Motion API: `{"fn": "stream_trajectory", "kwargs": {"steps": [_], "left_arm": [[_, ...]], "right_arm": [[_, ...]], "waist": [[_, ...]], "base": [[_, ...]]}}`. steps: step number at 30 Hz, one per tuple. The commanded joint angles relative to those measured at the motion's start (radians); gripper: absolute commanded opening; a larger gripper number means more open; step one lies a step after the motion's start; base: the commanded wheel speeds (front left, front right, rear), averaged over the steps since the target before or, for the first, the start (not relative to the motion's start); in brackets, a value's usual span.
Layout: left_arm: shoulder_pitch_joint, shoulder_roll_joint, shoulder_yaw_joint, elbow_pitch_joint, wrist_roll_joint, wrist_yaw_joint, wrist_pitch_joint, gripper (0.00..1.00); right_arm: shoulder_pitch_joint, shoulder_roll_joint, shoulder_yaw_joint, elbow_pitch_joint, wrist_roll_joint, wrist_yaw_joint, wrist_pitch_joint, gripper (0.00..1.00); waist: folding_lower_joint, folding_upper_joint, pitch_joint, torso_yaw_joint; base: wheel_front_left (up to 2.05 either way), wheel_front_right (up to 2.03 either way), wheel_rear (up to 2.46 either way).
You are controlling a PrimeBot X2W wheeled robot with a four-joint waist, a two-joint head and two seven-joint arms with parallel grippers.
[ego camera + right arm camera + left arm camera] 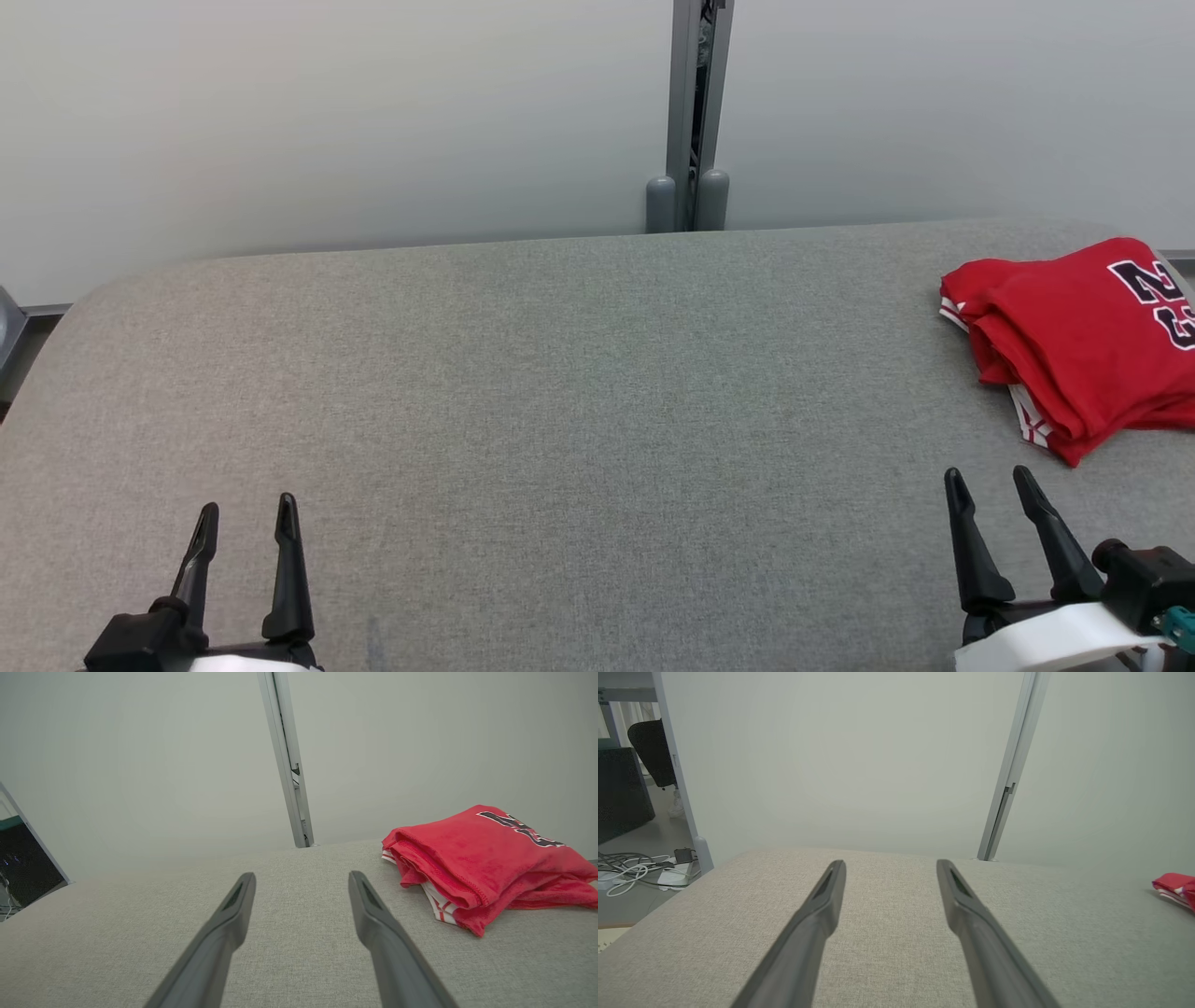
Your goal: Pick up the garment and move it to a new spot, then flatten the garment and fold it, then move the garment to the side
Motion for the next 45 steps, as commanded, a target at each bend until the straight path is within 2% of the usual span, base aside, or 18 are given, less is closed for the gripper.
{"fn": "stream_trajectory", "kwargs": {"steps": [1, 14, 15, 19, 45], "left_arm": [[-0.008, 0.003, 0.006, 0.005, 0.006, -0.005, -0.004, 1.0], [-0.012, 0.003, 0.002, 0.027, 0.02, -0.006, -0.004, 1.0], [-0.001, 0.0, 0.002, 0.028, 0.01, -0.008, 0.0, 0.0], [0.01, -0.014, 0.002, 0.077, -0.002, -0.008, 0.012, 0.0], [-0.062, -0.007, 0.014, 0.087, -0.456, -0.04, 0.129, 0.0]], "right_arm": [[0.009, -0.001, 0.004, 0.003, -0.004, 0.0, -0.005, 1.0], [-0.001, 0.003, 0.01, 0.009, -0.004, 0.0, -0.005, 1.0], [0.0, 0.006, 0.011, 0.009, -0.005, 0.0, 0.0, 0.0], [0.025, 0.022, 0.019, 0.047, 0.007, 0.0, 0.007, 0.0], [-0.02, 0.034, -0.041, 0.031, 0.423, 0.0, 0.127, 0.0]], "waist": [[0.0, -0.0001, -0.003, 0.002], [0.0, -0.0001, -0.003, 0.005], [0.0, -0.0001, -0.003, 0.005], [0.0001, -0.0001, -0.003, 0.005], [0.0001, -0.0001, 0.002, 0.006]], "base": [[0.0, 0.0, 0.0], [0.0, 0.0, 0.0], [0.0, 0.0, 0.0], [0.0, 0.0, 0.0], [0.0, 0.0, 0.0]]}}
